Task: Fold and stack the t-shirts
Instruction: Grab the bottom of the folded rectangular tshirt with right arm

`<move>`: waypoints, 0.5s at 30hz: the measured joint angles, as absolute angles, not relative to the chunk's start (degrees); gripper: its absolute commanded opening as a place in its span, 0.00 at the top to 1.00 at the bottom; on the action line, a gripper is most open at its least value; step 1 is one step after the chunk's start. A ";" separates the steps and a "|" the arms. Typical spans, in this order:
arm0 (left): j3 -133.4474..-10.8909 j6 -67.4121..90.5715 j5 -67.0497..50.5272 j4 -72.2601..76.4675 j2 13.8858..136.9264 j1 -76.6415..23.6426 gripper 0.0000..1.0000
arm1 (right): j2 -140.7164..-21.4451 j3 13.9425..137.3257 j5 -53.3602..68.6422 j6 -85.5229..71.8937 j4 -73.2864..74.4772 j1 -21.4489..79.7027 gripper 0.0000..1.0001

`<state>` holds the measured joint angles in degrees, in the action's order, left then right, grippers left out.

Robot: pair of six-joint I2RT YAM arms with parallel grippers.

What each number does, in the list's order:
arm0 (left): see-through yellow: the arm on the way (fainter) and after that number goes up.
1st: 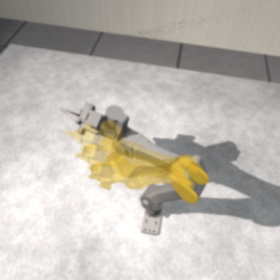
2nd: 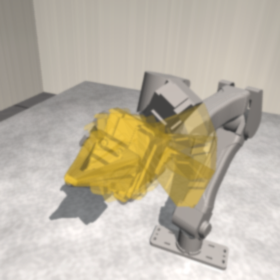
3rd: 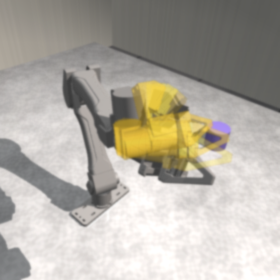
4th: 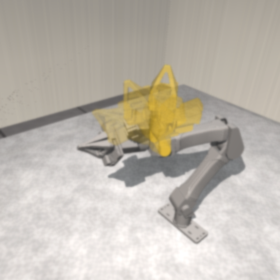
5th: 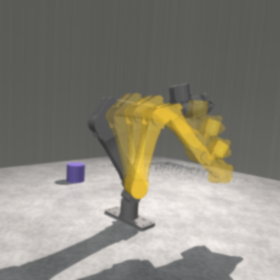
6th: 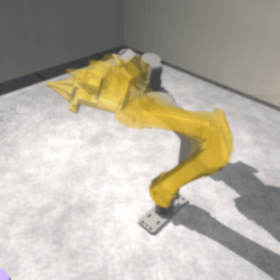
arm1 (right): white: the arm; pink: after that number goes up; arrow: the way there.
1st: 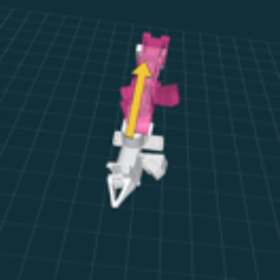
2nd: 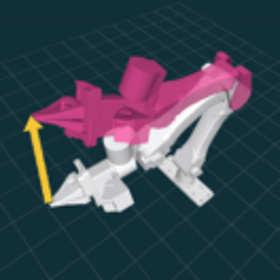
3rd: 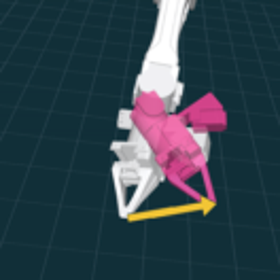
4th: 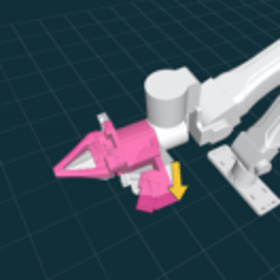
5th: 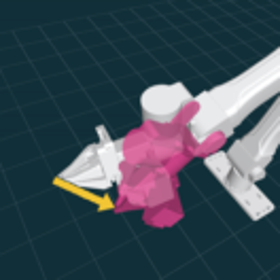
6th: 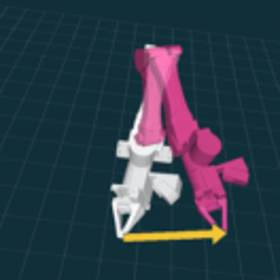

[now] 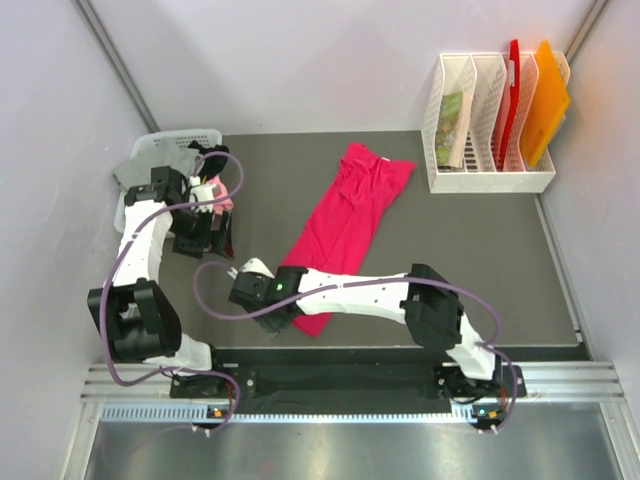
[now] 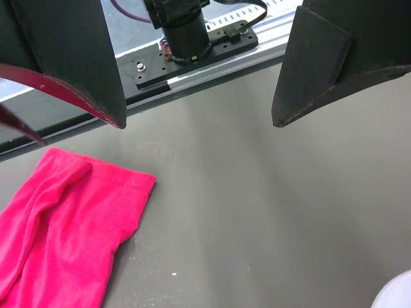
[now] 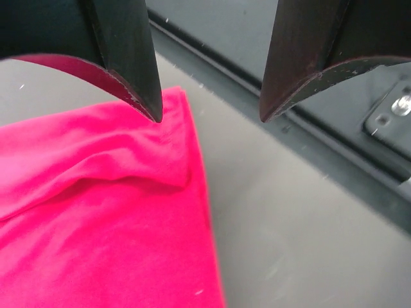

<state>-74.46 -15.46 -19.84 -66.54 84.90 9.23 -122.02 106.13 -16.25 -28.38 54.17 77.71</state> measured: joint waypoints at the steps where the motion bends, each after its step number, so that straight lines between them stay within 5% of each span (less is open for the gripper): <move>1: -74.46 -15.46 -19.84 -66.52 84.93 9.23 0.01 | -122.43 106.08 -16.23 -28.36 54.00 77.17 0.37; 15: -76.84 -13.06 -19.57 -65.82 88.27 9.96 0.01 | -124.07 100.86 -15.09 -27.62 49.04 74.72 0.36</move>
<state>-76.84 -13.06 -19.57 -65.82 88.27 9.96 -124.07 100.86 -15.09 -27.62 49.04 74.72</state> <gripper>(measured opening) 0.990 0.638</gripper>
